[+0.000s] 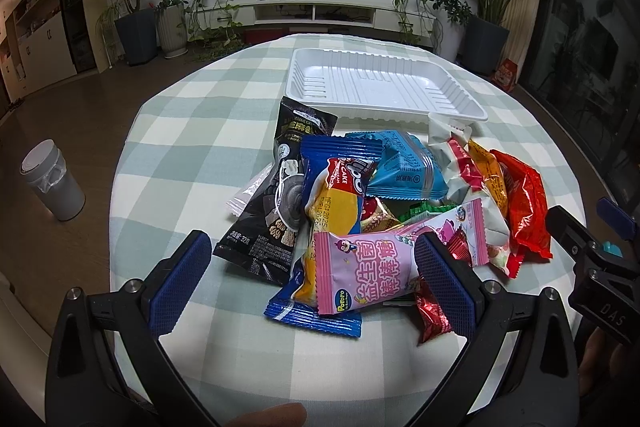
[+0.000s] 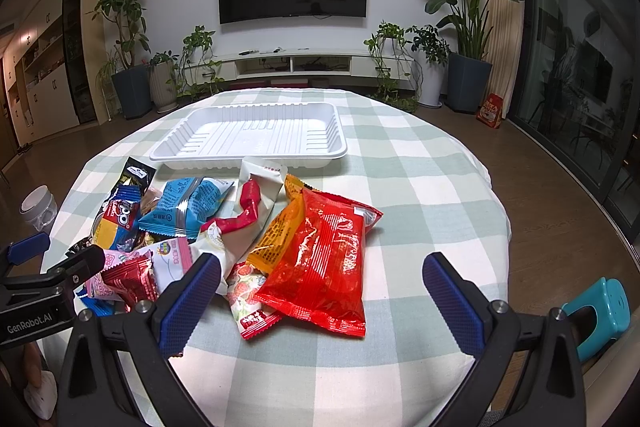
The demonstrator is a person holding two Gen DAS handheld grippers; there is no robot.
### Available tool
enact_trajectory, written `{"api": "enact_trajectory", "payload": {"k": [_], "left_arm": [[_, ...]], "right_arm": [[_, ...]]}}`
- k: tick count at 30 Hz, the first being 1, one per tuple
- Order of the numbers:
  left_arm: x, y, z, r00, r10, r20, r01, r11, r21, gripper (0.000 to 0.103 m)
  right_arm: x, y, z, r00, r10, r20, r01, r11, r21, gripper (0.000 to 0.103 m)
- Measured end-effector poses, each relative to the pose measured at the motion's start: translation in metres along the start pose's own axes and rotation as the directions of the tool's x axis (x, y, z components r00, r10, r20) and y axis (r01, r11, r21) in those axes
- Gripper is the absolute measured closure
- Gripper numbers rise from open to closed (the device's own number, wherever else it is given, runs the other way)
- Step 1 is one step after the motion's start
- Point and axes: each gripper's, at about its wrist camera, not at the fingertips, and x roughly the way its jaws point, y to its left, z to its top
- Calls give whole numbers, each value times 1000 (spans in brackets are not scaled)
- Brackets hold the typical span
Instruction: Organize snacks
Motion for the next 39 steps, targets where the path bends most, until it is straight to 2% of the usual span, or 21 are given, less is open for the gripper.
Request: {"api": "enact_trajectory", "payload": {"k": [6,7,9,11,13,14,16,18,19,22,23,26,30,32,34,36,37,38,39], "left_arm": [[2,-4,0,998,60,5,-60,998,8,0],[1,-3,-1,998,53,17,-53,999,13,0],[0,2,-1,1000,12,27,-12,1000,7,0],[0,11,-1,996,-85,17,86,996,-35,0],[1,26,0,984,-180,5,179,977,-119,0],[0,32,1,979,-203,15,203,969,-144,0],[-6,41,2,975,-214,55,220,962,-159,0],[-19,43,0,978,-179,110,193,971,-139,0],[-23,41,0,979,-179,94,190,974,-121,0],[-16,27,-6,983,-170,-73,165,984,-72,0],[-17,24,-10,981,-169,-96,162,984,-72,0],[-20,18,-13,975,-192,-111,187,981,-50,0],[-14,13,-13,955,-256,-151,255,967,-26,0],[-11,8,-6,946,-282,-158,291,956,37,0],[-14,-1,2,960,-237,-150,259,954,151,0],[-16,-11,10,968,-204,-147,239,927,290,1],[-16,-13,12,966,-206,-156,247,915,320,1],[-17,-17,14,957,-230,-179,281,890,359,2],[-18,-19,15,950,-250,-187,305,872,383,9]], "right_arm": [[-1,-1,1,1000,0,1,0,1000,1,0],[-2,-1,1,1000,0,0,0,1000,2,0],[-3,-1,2,1000,0,0,0,1000,3,0],[-4,-2,2,1000,3,1,-3,1000,12,0],[-1,-3,-2,1000,4,4,-4,1000,22,0],[0,-4,-1,1000,6,7,-6,1000,29,0],[0,-8,2,1000,11,10,-11,999,45,0],[0,-13,1,1000,23,8,-24,997,70,0],[-3,-16,4,1000,27,5,-28,997,78,0],[-4,-22,5,999,44,-2,-43,994,104,0],[-4,-23,5,999,49,-5,-48,993,107,0],[-5,-30,6,998,67,-11,-65,990,126,0],[-1,-50,6,993,110,-40,-99,972,212,0],[4,-59,7,990,130,-59,-110,958,263,0],[7,-65,6,986,151,-75,-122,944,307,0],[8,-65,5,983,161,-84,-127,942,309,0],[9,-64,5,983,161,-89,-128,945,301,0],[10,-60,5,982,164,-99,-130,950,286,0],[10,-57,4,980,167,-107,-132,953,273,0]]}}
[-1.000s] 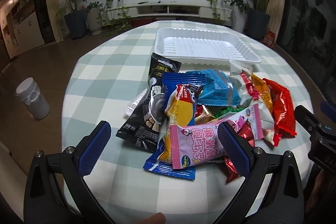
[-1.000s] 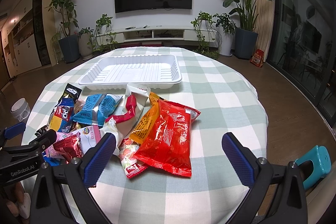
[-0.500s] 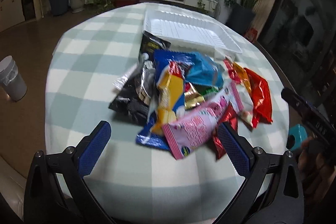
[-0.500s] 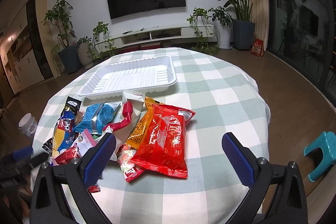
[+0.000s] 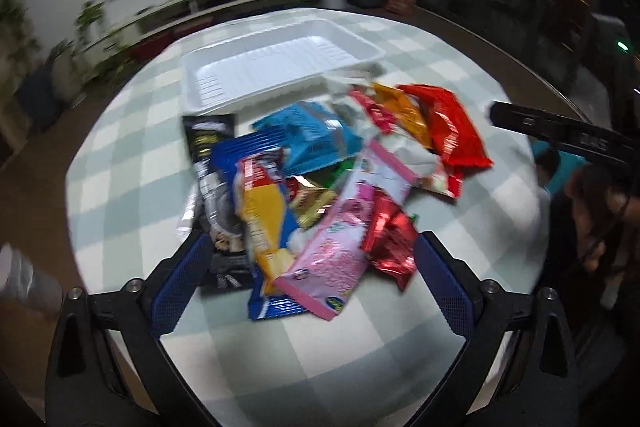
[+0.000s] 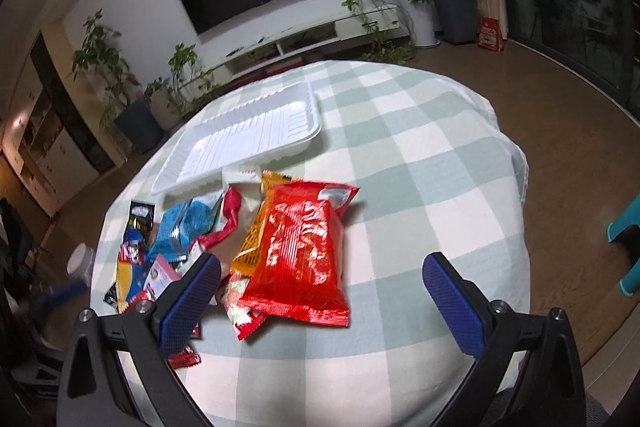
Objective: Organize snacks
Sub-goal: 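Grasp the pink candy pack with the left tool while the right tool grasps the red wrapped candy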
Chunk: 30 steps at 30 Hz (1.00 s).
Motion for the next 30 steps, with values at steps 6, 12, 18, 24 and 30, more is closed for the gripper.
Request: {"api": "enact_trajectory", "payload": {"k": [6,12,18,24,30], "left_arm": [[-13,32,-7,999,-17,52,23,993,-115,19],[-39,70,-21,992,-4,125,43,949,-311,19],[-32,72,-28,995,-28,98,62,930,-361,18],[-24,65,-31,996,-31,89,61,935,-348,18],[-29,72,-35,991,-49,123,92,922,-376,18]], "right_arm": [[-7,28,-8,996,89,9,-87,987,-137,3],[-17,89,-36,982,190,9,-171,902,-396,11],[4,124,-59,984,160,-82,-179,854,-489,27],[19,140,-70,983,140,-123,-184,835,-519,37],[34,152,-80,983,114,-146,-177,809,-560,46]]}}
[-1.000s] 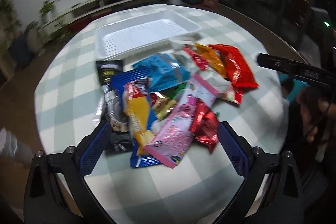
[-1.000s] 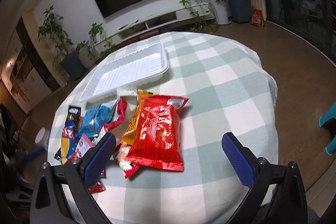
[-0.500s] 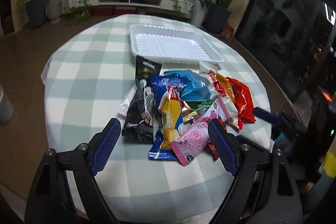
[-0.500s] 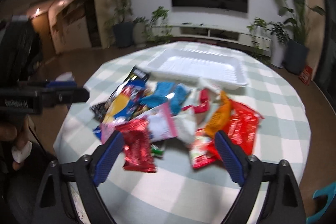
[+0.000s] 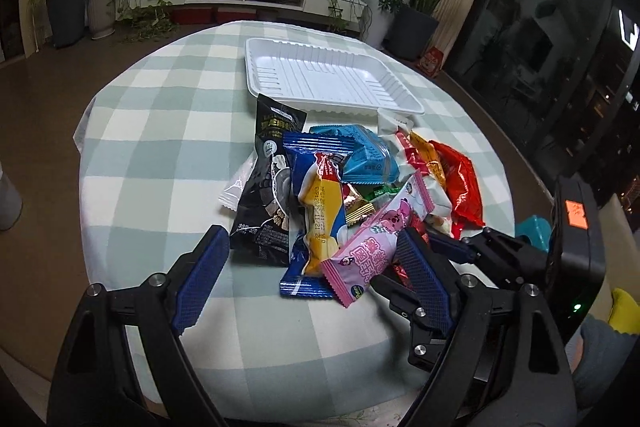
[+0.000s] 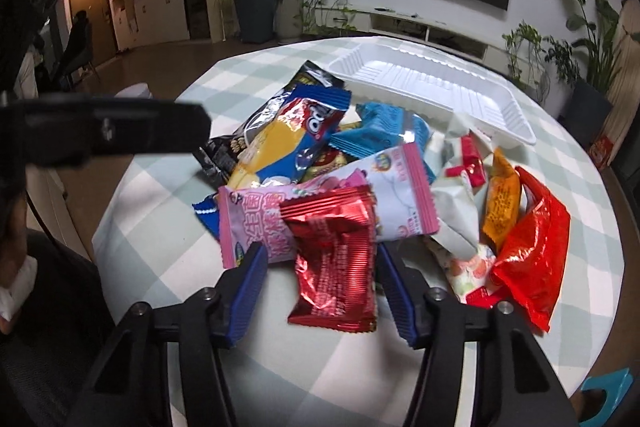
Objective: Organize snacks
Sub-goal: 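Grasp the pink candy pack with the left tool while the right tool grasps the red wrapped candy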
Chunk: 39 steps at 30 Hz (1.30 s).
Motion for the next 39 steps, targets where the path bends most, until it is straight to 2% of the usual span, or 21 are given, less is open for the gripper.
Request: {"api": "enact_trajectory", "payload": {"k": [6,12,15,19,23,26,29,30,31,33,36,39], "left_arm": [[-4,2,0,999,-35,13,35,999,-21,18],[-3,-2,0,999,-41,4,41,999,-10,18],[-1,-12,-1,999,-32,-6,32,999,34,18],[6,-25,-3,1000,-4,-28,7,994,109,18],[8,-34,-5,998,-47,-45,54,984,172,18],[18,-53,-8,993,-71,-98,95,957,273,18],[37,-80,-14,990,1,-142,62,899,434,18],[43,-89,-16,990,32,-140,42,869,494,23],[47,-96,-17,990,57,-131,24,838,545,34],[59,-102,-17,985,102,-136,-2,808,589,45],[71,-101,-11,980,119,-162,-1,809,588,46],[83,-102,-9,971,151,-186,-7,794,608,46]], "right_arm": [[3,-7,-1,1000,-4,-8,4,1000,24,58],[4,-14,2,1000,13,-13,-12,999,47,63],[2,-17,2,1000,17,-14,-16,999,47,69],[-6,-26,2,998,58,5,-58,993,102,71],[-20,-48,1,998,61,34,-66,980,188,71],[-26,-72,1,999,21,41,-31,963,268,71],[-28,-88,-1,999,16,32,-26,942,334,71],[-29,-91,-1,999,17,34,-28,939,343,71],[-32,-93,-1,999,16,41,-29,936,350,71],[-38,-96,-1,998,18,63,-40,933,359,71],[-44,-103,-3,996,34,83,-63,923,379,71],[-46,-110,-4,994,58,92,-90,908,410,71]]}}
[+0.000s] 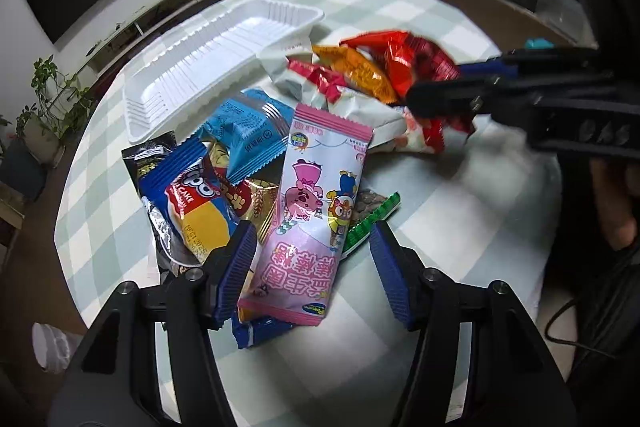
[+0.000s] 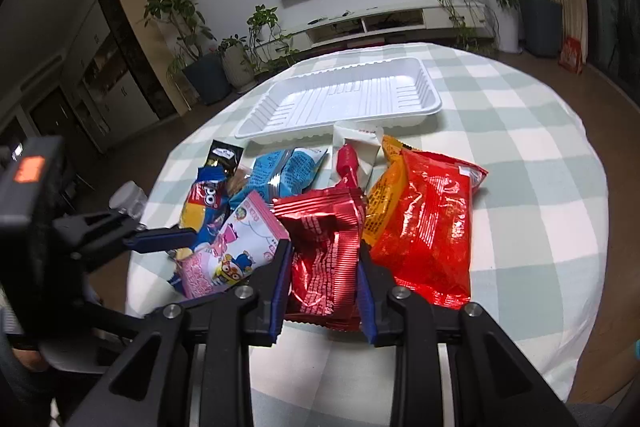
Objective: Organize snacks
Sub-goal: 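Grasp the pink candy pack with the left tool while the right tool grasps the red wrapped candy, then carry the pink pack and red candy into the white tray and release both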
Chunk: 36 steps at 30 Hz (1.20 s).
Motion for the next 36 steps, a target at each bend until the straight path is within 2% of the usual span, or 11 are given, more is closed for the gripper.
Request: {"api": "enact_trajectory", "payload": {"k": [5,7,11,14,18,23,27,31,36], "left_arm": [[16,0,7,999,-21,-48,21,1000,-16,46],[20,2,9,998,-33,-61,31,999,-38,55],[26,5,11,995,-62,-81,56,996,-71,57],[28,5,9,993,-59,-98,52,996,-76,64],[25,10,3,994,-54,-92,43,992,-119,70],[22,18,-5,993,-77,-90,59,981,-182,72],[12,21,-11,994,-99,-50,84,965,-249,73],[-5,29,-17,990,-140,22,139,936,-323,73],[-27,34,-24,977,-183,106,210,894,-395,73]], "right_arm": [[-1,-13,3,999,35,-15,-34,998,57,71],[-2,-15,2,999,44,-12,-43,997,63,71],[-3,-15,2,998,55,-12,-54,996,67,71],[-3,-16,1,998,58,-17,-57,996,67,71],[-2,-16,1,998,55,-20,-53,996,68,71],[1,-15,0,999,40,-27,-38,997,64,71],[2,-16,-1,999,27,-30,-24,998,65,71],[2,-18,-1,999,19,-28,-17,997,70,71],[-2,-19,0,1000,20,-1,-20,997,76,71]]}}
